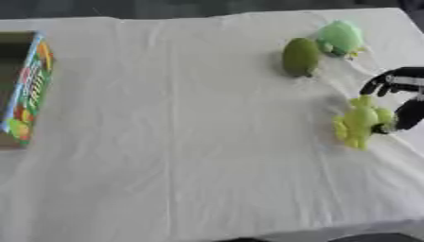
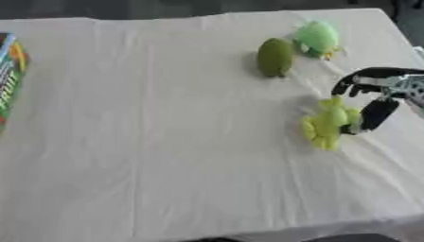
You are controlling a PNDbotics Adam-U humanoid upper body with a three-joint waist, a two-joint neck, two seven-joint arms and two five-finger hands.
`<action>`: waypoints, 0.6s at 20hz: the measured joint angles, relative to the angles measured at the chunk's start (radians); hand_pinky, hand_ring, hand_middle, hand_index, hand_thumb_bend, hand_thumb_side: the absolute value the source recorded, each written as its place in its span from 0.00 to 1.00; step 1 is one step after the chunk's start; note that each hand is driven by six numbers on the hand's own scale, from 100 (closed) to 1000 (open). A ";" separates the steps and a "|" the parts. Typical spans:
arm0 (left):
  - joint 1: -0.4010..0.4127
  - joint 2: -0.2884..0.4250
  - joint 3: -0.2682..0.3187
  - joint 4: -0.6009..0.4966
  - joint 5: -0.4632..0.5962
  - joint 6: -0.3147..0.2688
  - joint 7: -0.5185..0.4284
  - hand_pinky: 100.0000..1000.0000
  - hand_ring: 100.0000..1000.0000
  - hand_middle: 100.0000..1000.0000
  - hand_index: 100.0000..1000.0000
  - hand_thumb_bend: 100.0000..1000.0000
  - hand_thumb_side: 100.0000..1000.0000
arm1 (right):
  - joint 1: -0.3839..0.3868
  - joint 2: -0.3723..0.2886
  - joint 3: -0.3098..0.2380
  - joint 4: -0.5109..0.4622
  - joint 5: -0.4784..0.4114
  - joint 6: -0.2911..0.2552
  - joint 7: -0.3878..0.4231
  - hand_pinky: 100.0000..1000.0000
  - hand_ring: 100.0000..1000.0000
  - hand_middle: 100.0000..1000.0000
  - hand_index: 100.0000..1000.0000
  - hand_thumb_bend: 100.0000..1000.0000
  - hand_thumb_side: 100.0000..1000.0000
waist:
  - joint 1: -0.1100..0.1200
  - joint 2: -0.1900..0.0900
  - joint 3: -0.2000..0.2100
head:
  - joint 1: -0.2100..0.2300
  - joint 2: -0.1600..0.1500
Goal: Pick up the objects with one hand, pass them to the other hand, and then place them into the box on the other side of the table.
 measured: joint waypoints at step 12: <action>-0.001 0.000 -0.005 0.000 0.000 0.003 -0.004 0.58 0.90 0.74 0.77 0.50 0.53 | -0.037 0.009 0.044 0.043 0.038 -0.046 0.071 0.87 0.83 0.80 0.82 0.41 0.00 | 0.000 0.001 0.008 | 0.000 0.004</action>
